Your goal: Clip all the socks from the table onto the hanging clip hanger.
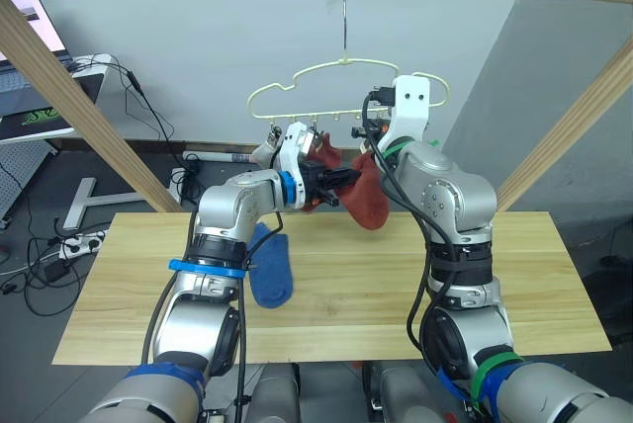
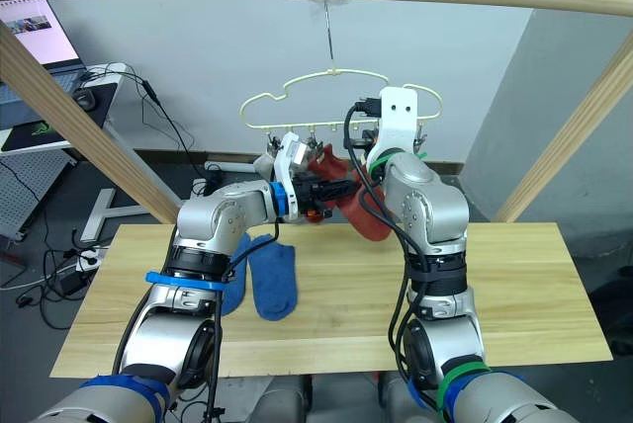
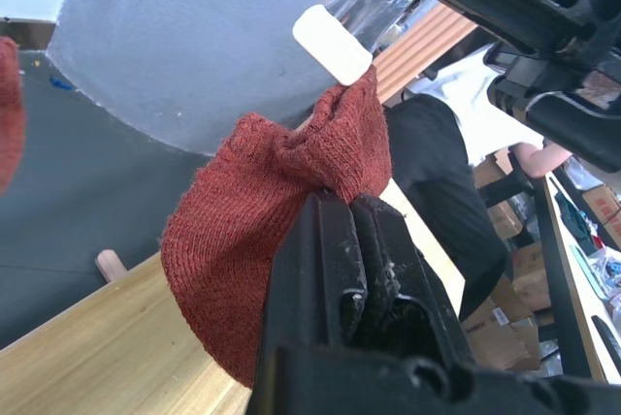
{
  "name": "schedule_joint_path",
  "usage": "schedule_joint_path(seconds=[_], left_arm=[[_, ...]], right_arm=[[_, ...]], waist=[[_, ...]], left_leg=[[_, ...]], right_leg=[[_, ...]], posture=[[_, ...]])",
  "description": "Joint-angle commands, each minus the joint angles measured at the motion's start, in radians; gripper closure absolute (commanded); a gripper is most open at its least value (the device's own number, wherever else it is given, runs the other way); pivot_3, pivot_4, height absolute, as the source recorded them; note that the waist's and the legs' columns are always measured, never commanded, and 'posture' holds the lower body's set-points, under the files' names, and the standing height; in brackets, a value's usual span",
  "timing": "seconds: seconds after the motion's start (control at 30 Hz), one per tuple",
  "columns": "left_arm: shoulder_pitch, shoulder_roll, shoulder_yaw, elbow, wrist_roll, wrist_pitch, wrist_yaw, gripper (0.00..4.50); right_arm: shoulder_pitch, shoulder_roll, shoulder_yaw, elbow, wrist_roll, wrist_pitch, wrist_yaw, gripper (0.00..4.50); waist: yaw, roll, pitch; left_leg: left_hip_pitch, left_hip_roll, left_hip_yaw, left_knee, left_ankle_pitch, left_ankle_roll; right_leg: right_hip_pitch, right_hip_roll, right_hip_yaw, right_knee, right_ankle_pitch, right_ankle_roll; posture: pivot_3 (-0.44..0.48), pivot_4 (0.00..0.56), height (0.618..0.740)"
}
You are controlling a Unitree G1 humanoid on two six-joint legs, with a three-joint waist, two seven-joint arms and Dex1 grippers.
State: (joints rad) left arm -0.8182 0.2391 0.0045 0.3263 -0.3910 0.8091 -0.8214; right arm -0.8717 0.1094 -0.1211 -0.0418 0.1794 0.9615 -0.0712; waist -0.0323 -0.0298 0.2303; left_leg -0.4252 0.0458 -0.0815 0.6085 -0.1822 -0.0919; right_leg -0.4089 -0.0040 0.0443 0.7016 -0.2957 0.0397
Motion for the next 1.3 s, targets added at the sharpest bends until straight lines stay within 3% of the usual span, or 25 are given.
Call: schedule_joint_path(seconds=[0.03,0.7,1.3], left_arm=[[-0.004,0.001,-0.010,-0.003,-0.005,-0.027,-0.009,4.49],[-0.051,-0.018,0.019,0.091,-0.014,-0.085,0.022,4.49],[-0.064,-0.042,0.022,0.078,-0.053,-0.048,0.012,4.49]], right_arm=[[-0.006,0.001,-0.001,-0.052,0.012,-0.008,-0.007,4.48],[-0.004,-0.003,-0.002,-0.055,0.015,-0.007,-0.011,4.48],[-0.001,-0.002,-0.006,-0.059,0.016,-0.010,-0.018,4.48]], waist=[[0.000,0.000,0.000],[0.000,0.000,0.000],[0.000,0.000,0.000]], left_leg=[[0.000,0.000,0.000,0.000,0.000,0.000],[-0.001,0.000,0.000,0.000,0.000,0.000],[-0.002,0.000,0.000,0.000,0.000,0.000]], right_leg=[[0.000,0.000,0.000,0.000,0.000,0.000],[0.000,0.000,0.000,-0.003,0.000,0.000],[0.000,0.000,0.000,-0.003,0.000,0.000]], posture=[[0.034,0.186,0.740],[0.028,0.182,0.740],[0.016,0.173,0.740]])
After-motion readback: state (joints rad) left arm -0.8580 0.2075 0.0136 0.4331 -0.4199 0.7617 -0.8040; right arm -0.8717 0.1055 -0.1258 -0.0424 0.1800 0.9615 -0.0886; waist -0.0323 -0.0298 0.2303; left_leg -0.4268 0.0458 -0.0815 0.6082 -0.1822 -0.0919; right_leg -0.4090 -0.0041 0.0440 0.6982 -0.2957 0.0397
